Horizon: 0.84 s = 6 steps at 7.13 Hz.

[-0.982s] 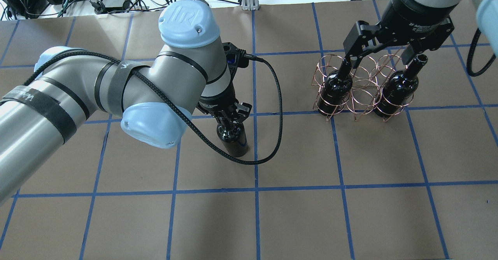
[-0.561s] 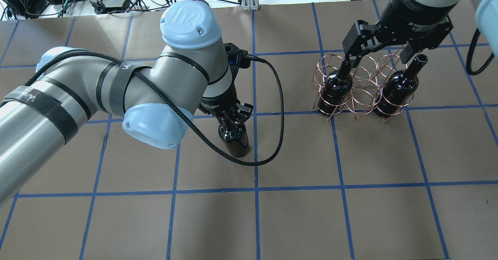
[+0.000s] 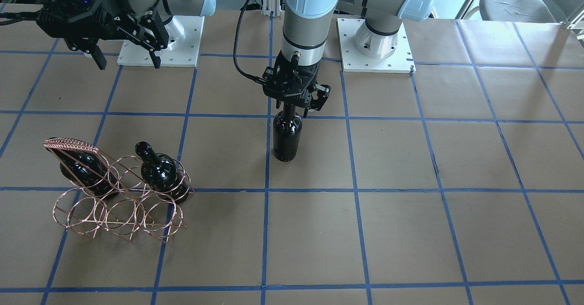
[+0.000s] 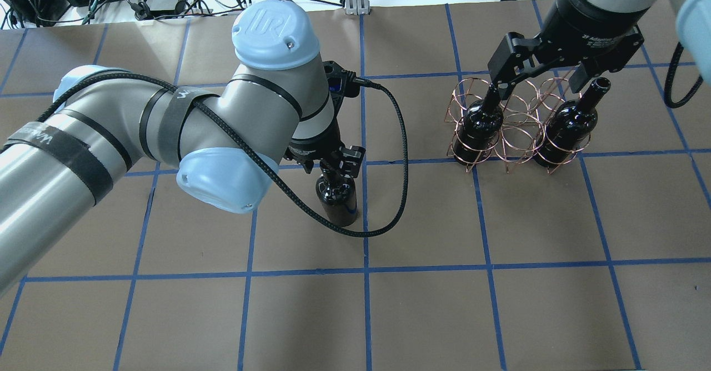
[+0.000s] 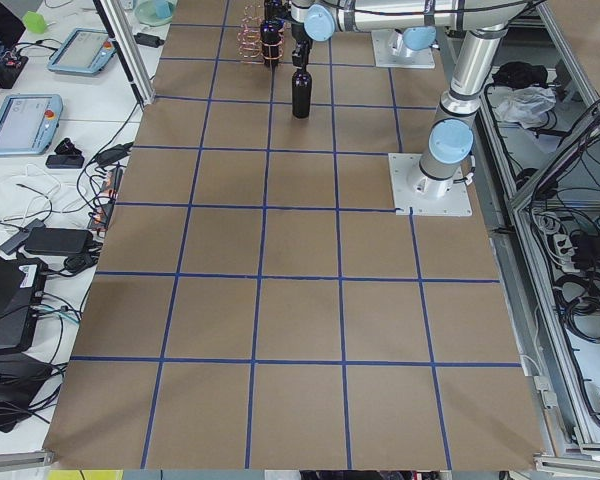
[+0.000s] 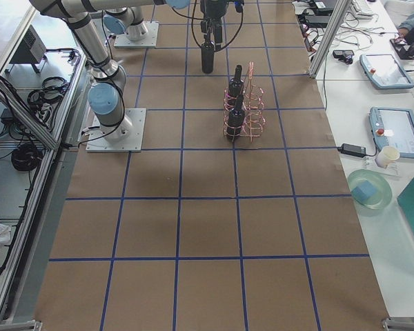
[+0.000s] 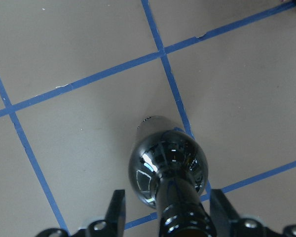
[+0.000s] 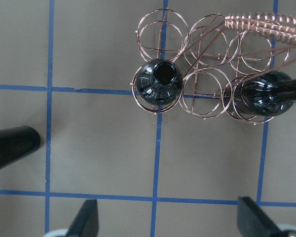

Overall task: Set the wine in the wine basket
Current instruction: 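Raise the left gripper away while the right gripper moves toward the bottle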

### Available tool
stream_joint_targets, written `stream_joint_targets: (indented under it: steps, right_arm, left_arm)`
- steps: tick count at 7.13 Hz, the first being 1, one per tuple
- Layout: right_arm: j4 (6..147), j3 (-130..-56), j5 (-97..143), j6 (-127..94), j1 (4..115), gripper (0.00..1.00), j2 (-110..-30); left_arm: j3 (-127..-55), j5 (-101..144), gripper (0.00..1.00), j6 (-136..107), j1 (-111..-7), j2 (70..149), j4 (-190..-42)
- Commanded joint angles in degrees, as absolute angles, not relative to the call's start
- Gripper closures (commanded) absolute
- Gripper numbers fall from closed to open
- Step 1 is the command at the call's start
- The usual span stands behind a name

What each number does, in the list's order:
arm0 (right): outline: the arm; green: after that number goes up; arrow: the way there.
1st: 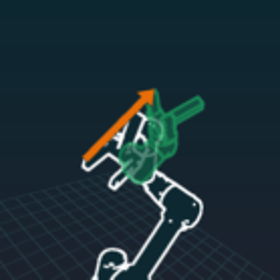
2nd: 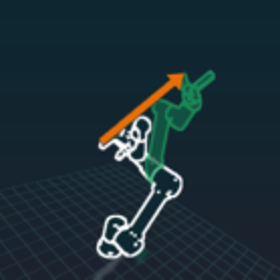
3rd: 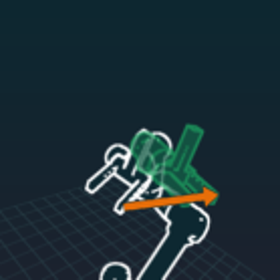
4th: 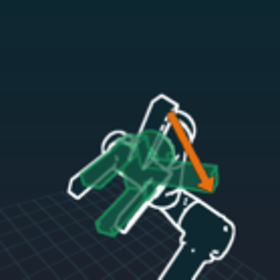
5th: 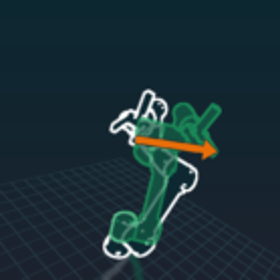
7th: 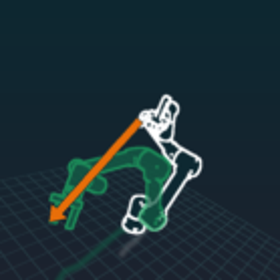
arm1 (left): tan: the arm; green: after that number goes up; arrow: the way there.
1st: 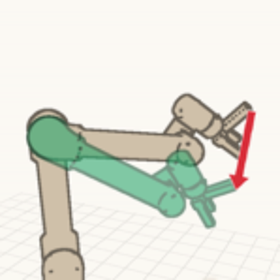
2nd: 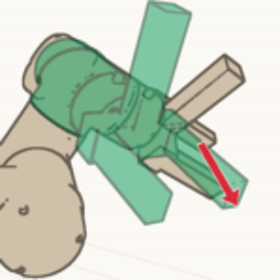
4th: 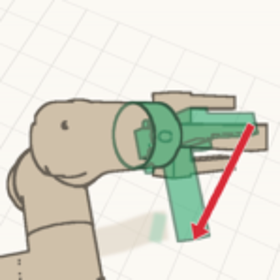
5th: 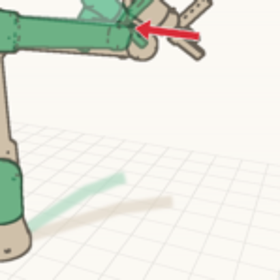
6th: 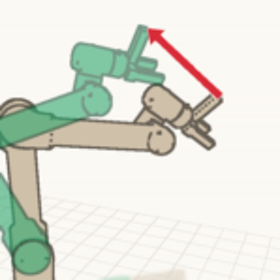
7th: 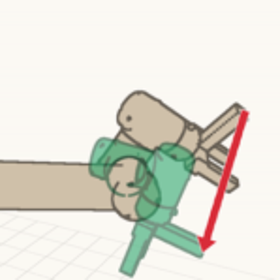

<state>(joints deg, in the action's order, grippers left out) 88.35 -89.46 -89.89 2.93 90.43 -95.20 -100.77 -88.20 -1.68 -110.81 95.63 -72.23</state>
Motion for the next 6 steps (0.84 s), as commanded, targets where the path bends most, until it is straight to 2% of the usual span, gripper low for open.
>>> stream_joint_targets:
  steps: [1, 3, 6]
  right_arm:
    - [88.7, -89.4, -89.6, 2.5, 90.5, 0.00, -95.2]
    - [88.8, -88.9, -88.0, 1.6, 92.9, 0.00, -94.1]
    - [92.3, -88.5, -88.2, -17.5, 106.0, 0.00, -89.1]
  left_arm:
    - [-95.9, -88.5, 0.00, -3.4, -110.0, 94.8, -75.9]
    - [-84.7, -88.7, 0.00, -3.9, -105.8, 94.0, -88.6]
    - [-81.8, -88.2, 0.00, -3.0, -91.4, 94.0, -88.8]
